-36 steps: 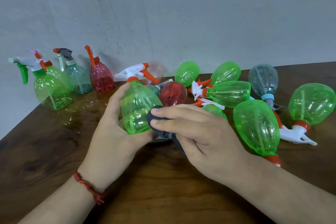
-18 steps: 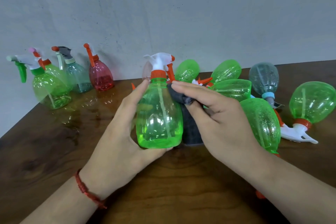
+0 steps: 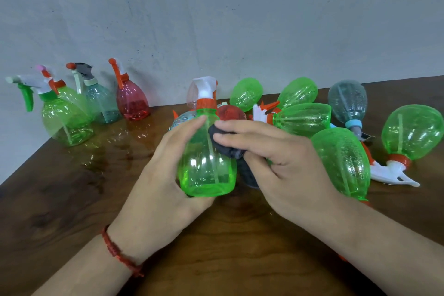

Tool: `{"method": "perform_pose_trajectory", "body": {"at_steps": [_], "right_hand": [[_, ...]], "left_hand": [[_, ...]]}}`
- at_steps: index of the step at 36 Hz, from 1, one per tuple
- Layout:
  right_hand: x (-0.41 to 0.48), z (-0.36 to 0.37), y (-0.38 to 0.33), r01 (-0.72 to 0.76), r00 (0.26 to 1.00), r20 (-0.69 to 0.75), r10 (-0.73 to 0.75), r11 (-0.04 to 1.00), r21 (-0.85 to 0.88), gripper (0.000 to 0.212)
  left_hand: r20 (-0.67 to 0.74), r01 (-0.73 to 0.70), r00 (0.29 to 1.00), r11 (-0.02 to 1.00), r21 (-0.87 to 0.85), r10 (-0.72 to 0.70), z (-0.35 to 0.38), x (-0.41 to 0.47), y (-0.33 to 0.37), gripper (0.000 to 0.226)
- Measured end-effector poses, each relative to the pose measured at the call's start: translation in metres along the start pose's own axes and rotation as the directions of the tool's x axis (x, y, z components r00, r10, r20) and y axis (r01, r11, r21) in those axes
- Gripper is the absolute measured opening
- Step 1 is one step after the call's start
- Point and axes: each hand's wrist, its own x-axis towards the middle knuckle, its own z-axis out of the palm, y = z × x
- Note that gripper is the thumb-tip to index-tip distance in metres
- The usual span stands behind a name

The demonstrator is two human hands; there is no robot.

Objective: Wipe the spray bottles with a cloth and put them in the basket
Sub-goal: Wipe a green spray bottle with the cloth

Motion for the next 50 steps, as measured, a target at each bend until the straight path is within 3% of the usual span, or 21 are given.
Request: {"method": "perform_pose_trajectory", "body": {"at_steps": [4,9,17,25,28,31,37,40,42,44,50], "right_hand": [[0.0,0.004,-0.007,0.101,0.994,0.052,-0.1,0.995,-0.019,0.038],[-0.002,0.007,-0.004,0.196,0.972,0.144,-0.187,0.979,-0.053,0.048],[-0.001,0.006,-0.002,0.199,0.972,0.139,-0.191,0.979,-0.048,0.046],[0.005,0.005,0.006,-0.072,0.995,-0.065,0.08,0.991,0.109,0.046],[0.009,0.003,0.009,-0.19,0.974,-0.068,0.217,0.941,0.28,0.039],[0.01,0.002,0.009,-0.226,0.959,-0.074,0.272,0.9,0.373,0.036],[0.008,0.001,0.006,-0.215,0.965,-0.085,0.249,0.932,0.292,0.037],[0.008,0.002,0.002,-0.203,0.968,-0.098,0.23,0.952,0.231,0.037],[0.008,0.001,-0.003,-0.102,0.988,-0.104,0.111,0.991,0.091,0.032],[0.009,0.0,-0.006,-0.073,0.994,-0.076,0.08,0.994,0.087,0.033],[0.002,0.002,-0.003,-0.021,0.999,-0.035,0.022,0.999,0.027,0.048]], "left_hand": [[-0.095,0.065,0.993,0.997,-0.037,-0.068,-0.002,-0.001,-0.007,0.106],[-0.156,0.208,0.958,0.959,-0.194,-0.239,-0.006,0.001,-0.005,0.11],[-0.131,0.22,0.956,0.936,-0.274,-0.263,-0.003,0.003,-0.006,0.107],[-0.003,0.034,0.999,0.998,-0.062,-0.034,0.001,-0.002,-0.001,0.111],[0.025,0.073,0.997,0.988,-0.137,-0.07,0.002,-0.004,0.001,0.123],[0.049,0.121,0.993,0.959,-0.258,-0.112,0.0,-0.003,0.004,0.121],[0.112,0.131,0.989,0.932,-0.337,-0.099,0.002,-0.003,0.011,0.117],[0.106,0.049,0.994,0.981,-0.186,-0.03,0.003,-0.004,0.006,0.112],[0.082,-0.039,0.996,0.997,-0.071,0.045,0.003,-0.001,0.004,0.104],[0.048,-0.088,0.995,0.996,-0.023,0.089,0.002,0.001,0.004,0.099],[-0.037,0.025,0.999,0.997,-0.079,-0.028,0.005,-0.003,-0.002,0.111]]}}
